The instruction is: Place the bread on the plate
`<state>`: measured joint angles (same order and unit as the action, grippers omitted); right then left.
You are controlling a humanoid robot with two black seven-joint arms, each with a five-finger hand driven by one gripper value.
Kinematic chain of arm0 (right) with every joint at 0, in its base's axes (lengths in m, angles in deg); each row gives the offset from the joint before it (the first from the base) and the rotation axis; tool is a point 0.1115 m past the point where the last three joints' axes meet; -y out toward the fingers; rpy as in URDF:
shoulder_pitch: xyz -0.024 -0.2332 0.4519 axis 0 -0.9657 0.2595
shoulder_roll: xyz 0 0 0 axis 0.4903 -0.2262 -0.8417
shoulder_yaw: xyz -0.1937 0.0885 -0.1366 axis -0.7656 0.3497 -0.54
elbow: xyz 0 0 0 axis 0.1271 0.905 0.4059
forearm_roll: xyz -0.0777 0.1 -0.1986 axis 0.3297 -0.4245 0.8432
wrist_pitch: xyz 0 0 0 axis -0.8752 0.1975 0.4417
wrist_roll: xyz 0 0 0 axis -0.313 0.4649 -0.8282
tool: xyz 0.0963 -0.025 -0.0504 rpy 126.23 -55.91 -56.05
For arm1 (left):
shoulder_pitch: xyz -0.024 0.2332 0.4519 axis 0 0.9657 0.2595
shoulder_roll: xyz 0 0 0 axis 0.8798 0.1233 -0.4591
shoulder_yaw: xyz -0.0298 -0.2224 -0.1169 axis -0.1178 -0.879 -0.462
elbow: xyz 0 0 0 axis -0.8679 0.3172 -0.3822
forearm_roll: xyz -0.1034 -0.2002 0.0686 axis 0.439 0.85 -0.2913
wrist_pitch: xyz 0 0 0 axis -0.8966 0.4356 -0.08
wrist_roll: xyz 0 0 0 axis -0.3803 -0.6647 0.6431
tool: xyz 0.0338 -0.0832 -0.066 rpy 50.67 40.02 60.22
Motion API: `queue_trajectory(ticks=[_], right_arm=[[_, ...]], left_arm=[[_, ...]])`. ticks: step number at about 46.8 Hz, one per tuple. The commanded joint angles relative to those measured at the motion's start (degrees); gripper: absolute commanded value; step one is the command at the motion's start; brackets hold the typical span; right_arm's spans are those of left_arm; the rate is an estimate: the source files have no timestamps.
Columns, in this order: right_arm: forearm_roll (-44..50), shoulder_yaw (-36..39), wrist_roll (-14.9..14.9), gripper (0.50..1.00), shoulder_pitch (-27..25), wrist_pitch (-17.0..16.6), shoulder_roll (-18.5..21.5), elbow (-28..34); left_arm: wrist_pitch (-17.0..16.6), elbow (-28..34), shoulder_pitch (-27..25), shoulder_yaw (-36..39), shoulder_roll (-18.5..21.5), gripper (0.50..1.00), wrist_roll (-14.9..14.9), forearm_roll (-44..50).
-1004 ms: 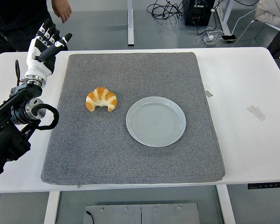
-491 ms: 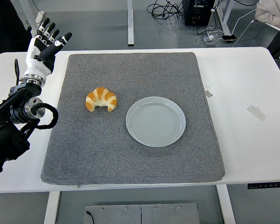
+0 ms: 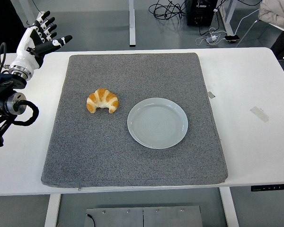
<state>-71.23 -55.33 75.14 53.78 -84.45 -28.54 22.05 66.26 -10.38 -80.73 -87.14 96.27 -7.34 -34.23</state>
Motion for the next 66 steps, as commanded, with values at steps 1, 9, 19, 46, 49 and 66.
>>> queue_trajectory(ticks=[1,9,19,46,49,66], right_arm=[[0.00,-0.01,0.00,1.000,0.00,0.00,0.00,0.00],[-0.09,-0.01,0.00,1.000,0.00,0.00,0.00,0.00],[0.00,-0.01,0.00,1.000,0.00,0.00,0.00,0.00],[0.00,-0.01,0.00,1.000,0.00,0.00,0.00,0.00],[0.00,-0.01,0.00,1.000,0.00,0.00,0.00,0.00],[0.00,-0.01,0.00,1.000,0.00,0.00,0.00,0.00]], left_arm=[[-0.06,2.78,-0.47,2.22,1.96,0.945,-0.06,-0.17],[-2.61,13.23,-4.42,11.79,8.64,0.928,-0.15,-2.53],[-5.77,21.15,-11.72,23.65,13.92,0.863,-3.66,-12.03],[-19.92,31.62,-16.38,38.17,17.52,0.858,-10.08,-36.46],[-20.10,31.70,-16.38,38.43,17.52,0.858,-10.87,-38.66],[-20.36,36.27,-16.38,43.27,18.67,0.858,-14.04,-41.65]])
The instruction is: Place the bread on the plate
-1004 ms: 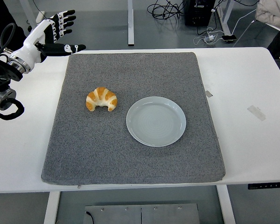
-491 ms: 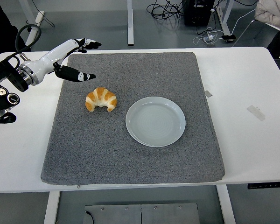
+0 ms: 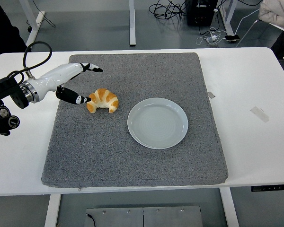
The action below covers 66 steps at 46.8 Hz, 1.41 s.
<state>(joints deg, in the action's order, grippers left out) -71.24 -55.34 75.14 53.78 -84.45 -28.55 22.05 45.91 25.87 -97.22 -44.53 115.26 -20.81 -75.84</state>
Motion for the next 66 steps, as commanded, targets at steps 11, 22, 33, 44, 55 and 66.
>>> queue_trajectory(ticks=[11,22,33,44,55,66], right_arm=[[0.01,0.00,0.00,1.000,0.00,0.00,0.00,0.00],[0.01,0.00,0.00,1.000,0.00,0.00,0.00,0.00],[0.01,0.00,0.00,1.000,0.00,0.00,0.00,0.00],[0.01,0.00,0.00,1.000,0.00,0.00,0.00,0.00],[0.01,0.00,0.00,1.000,0.00,0.00,0.00,0.00],[0.01,0.00,0.00,1.000,0.00,0.00,0.00,0.00]], left_arm=[[-2.30,-0.68,0.20,2.94,-3.40,0.892,-0.66,-0.05],[-2.74,-5.86,0.37,3.73,-7.53,0.907,-0.66,0.13],[-2.74,-9.37,0.37,3.82,-9.81,0.930,-0.66,0.22],[-2.74,-15.35,1.25,3.82,-13.24,0.931,-0.57,0.39],[-2.74,-16.06,2.48,3.82,-15.97,0.931,-0.57,0.75],[-2.74,-17.73,2.66,3.82,-17.02,0.931,-0.57,0.75]])
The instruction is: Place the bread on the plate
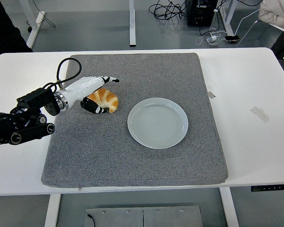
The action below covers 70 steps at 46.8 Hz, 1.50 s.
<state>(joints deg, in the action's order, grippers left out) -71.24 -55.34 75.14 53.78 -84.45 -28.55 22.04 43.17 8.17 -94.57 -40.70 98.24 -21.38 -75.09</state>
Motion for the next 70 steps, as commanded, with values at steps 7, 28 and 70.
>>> queue_trajectory(ticks=[7,28,70], right_arm=[[0.01,0.00,-0.01,1.000,0.00,0.00,0.00,0.01],[0.01,0.00,-0.01,1.000,0.00,0.00,0.00,0.01],[0.01,0.00,-0.01,1.000,0.00,0.00,0.00,0.01]], left_arm=[[0.00,-0.20,0.01,0.08,-0.01,0.928,0.00,-0.09],[0.00,-3.72,0.71,1.22,-2.47,0.881,0.00,-0.53],[-0.26,-8.29,1.33,1.14,-4.67,0.596,0.26,-4.31]])
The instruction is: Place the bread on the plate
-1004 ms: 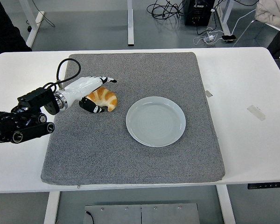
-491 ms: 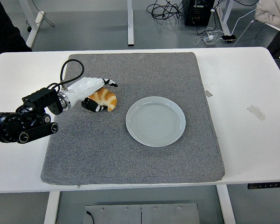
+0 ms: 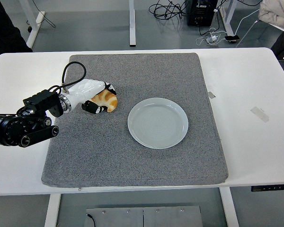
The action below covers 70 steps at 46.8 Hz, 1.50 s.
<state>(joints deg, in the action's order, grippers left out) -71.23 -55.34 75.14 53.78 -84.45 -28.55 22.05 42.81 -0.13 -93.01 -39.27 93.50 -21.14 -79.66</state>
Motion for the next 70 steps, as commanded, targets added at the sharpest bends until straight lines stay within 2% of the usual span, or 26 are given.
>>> queue_trajectory(ticks=[1,2,4,5,15,27,37,44,52,70], right_arm=[[0.00,0.00,0.00,1.000,0.00,0.00,0.00,0.00],[0.00,0.00,0.00,1.000,0.00,0.00,0.00,0.00],[0.00,0.00,0.00,1.000,0.00,0.00,0.00,0.00],[0.00,0.00,0.00,1.000,0.00,0.00,0.00,0.00],[0.00,0.00,0.00,1.000,0.00,0.00,0.00,0.09],[0.00,0.00,0.00,1.000,0.00,0.00,0.00,0.00],[0.00,0.00,0.00,1.000,0.00,0.00,0.00,0.00],[0.00,0.00,0.00,1.000,0.00,0.00,0.00,0.00],[0.00,0.00,0.00,1.000,0.00,0.00,0.00,0.00],[0.00,0.00,0.00,1.000,0.00,0.00,0.00,0.00]], left_arm=[[0.09,0.01,-0.23,-0.38,0.17,0.596,0.02,0.35],[0.09,0.01,-0.32,-0.47,0.17,0.583,0.02,0.52],[0.27,0.10,-0.49,-0.47,0.34,0.512,0.37,0.52],[0.27,0.10,-0.50,-0.38,0.34,0.500,0.46,0.61],[0.45,0.10,-1.20,-0.21,0.70,0.500,0.72,0.52],[0.97,4.23,-8.40,-1.43,1.05,0.500,1.43,0.88],[1.15,7.04,-10.51,-3.11,0.26,0.500,2.74,0.00],[1.32,7.04,-10.78,-3.02,-3.34,0.500,4.24,-0.79],[1.24,6.96,-10.25,-2.76,-7.56,0.500,4.24,-2.20],[1.06,3.88,-7.62,-0.91,-12.57,0.500,4.33,-2.29]])
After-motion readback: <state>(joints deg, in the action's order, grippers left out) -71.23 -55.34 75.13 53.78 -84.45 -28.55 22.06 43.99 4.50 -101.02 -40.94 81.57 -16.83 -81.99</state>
